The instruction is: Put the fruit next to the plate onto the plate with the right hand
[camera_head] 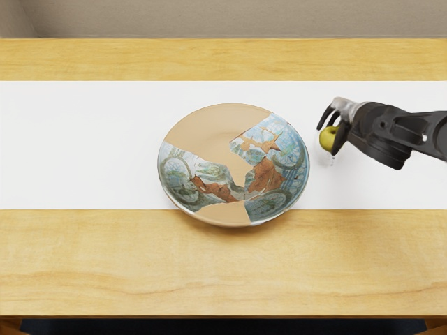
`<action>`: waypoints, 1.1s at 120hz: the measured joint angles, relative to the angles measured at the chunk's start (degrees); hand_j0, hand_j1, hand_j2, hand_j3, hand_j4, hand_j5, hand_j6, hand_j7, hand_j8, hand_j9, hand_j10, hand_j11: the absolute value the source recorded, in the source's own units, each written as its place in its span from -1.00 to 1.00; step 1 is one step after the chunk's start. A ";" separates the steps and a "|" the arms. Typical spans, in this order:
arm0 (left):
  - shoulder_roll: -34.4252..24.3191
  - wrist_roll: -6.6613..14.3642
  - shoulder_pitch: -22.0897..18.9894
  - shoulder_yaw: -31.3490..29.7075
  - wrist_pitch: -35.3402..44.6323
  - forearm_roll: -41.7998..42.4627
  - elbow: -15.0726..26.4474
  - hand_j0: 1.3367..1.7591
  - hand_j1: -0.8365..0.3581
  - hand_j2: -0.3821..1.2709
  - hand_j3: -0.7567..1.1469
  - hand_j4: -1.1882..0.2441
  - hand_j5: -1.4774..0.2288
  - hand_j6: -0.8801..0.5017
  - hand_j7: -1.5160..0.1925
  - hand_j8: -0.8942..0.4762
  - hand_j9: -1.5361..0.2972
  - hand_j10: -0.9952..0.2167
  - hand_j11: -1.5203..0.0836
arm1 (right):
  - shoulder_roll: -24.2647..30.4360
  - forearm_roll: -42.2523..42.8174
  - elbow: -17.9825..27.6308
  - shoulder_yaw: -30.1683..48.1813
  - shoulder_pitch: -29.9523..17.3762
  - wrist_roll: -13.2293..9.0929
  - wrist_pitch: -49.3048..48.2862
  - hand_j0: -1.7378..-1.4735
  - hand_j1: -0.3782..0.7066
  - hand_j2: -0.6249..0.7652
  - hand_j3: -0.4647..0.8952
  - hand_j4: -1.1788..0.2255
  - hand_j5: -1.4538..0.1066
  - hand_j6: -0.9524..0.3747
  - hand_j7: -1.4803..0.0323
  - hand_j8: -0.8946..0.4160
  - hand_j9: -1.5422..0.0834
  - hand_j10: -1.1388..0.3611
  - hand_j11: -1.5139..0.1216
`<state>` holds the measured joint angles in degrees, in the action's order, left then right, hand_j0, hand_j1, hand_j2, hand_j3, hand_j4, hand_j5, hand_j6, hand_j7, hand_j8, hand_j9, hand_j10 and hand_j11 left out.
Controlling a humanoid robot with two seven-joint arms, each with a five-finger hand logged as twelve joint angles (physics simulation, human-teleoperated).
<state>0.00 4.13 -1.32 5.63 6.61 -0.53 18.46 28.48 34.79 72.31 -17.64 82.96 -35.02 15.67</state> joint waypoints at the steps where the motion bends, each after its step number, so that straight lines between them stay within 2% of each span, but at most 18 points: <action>1: 0.00 0.00 0.00 0.00 0.00 0.00 0.00 0.52 0.98 -0.54 -0.21 0.66 0.73 0.27 0.77 0.31 0.68 0.64 0.90 | 0.16 -0.01 0.01 0.30 0.07 0.00 -0.29 -0.38 0.14 0.20 -0.32 -0.20 -0.22 -0.29 -0.13 -0.29 -0.15 -0.30 -0.19; 35: 0.00 0.00 0.00 0.00 -0.01 0.00 0.00 0.52 0.98 -0.54 -0.21 0.66 0.73 0.27 0.77 0.31 0.68 0.64 0.90 | 0.73 -0.41 0.33 6.15 4.31 0.02 -5.16 -0.40 0.19 0.23 -0.32 -0.23 -0.28 -0.22 -0.17 -0.22 -0.19 -0.33 -0.23; 59: 0.00 0.00 0.00 0.00 0.00 0.00 0.00 0.52 0.98 -0.54 -0.20 0.66 0.73 0.27 0.77 0.31 0.68 0.64 0.90 | -3.14 -0.62 0.55 9.24 4.83 0.03 -5.73 -0.40 0.22 0.27 -0.31 -0.23 -0.30 -0.20 -0.19 -0.20 -0.21 -0.30 -0.26; 89: 0.00 0.00 0.00 0.00 0.01 0.00 0.00 0.52 0.98 -0.54 -0.20 0.66 0.73 0.27 0.77 0.31 0.68 0.64 0.90 | -7.91 -0.77 0.55 11.52 4.42 0.05 -5.66 -0.40 0.33 0.49 -0.31 -0.22 -0.33 -0.17 -0.19 -0.17 -0.24 -0.30 -0.29; 107: 0.00 0.00 0.00 0.00 0.00 0.00 0.00 0.52 0.98 -0.54 -0.21 0.66 0.73 0.27 0.77 0.31 0.68 0.64 0.90 | -9.14 -0.55 0.43 11.72 2.02 0.05 -5.39 -0.39 0.22 0.24 -0.31 -0.24 -0.34 -0.16 -0.21 -0.17 -0.26 -0.31 -0.31; 132: 0.00 0.00 0.00 0.00 0.00 0.00 0.00 0.52 0.98 -0.54 -0.21 0.66 0.73 0.27 0.77 0.31 0.68 0.64 0.90 | -9.78 -0.48 0.11 11.60 -1.34 0.06 -5.19 -0.40 0.22 0.28 -0.31 -0.25 -0.35 -0.16 -0.23 -0.19 -0.27 -0.34 -0.32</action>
<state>0.00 4.13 -1.32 5.63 6.60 -0.53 18.46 18.70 34.30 72.42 -6.03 81.62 -34.97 10.48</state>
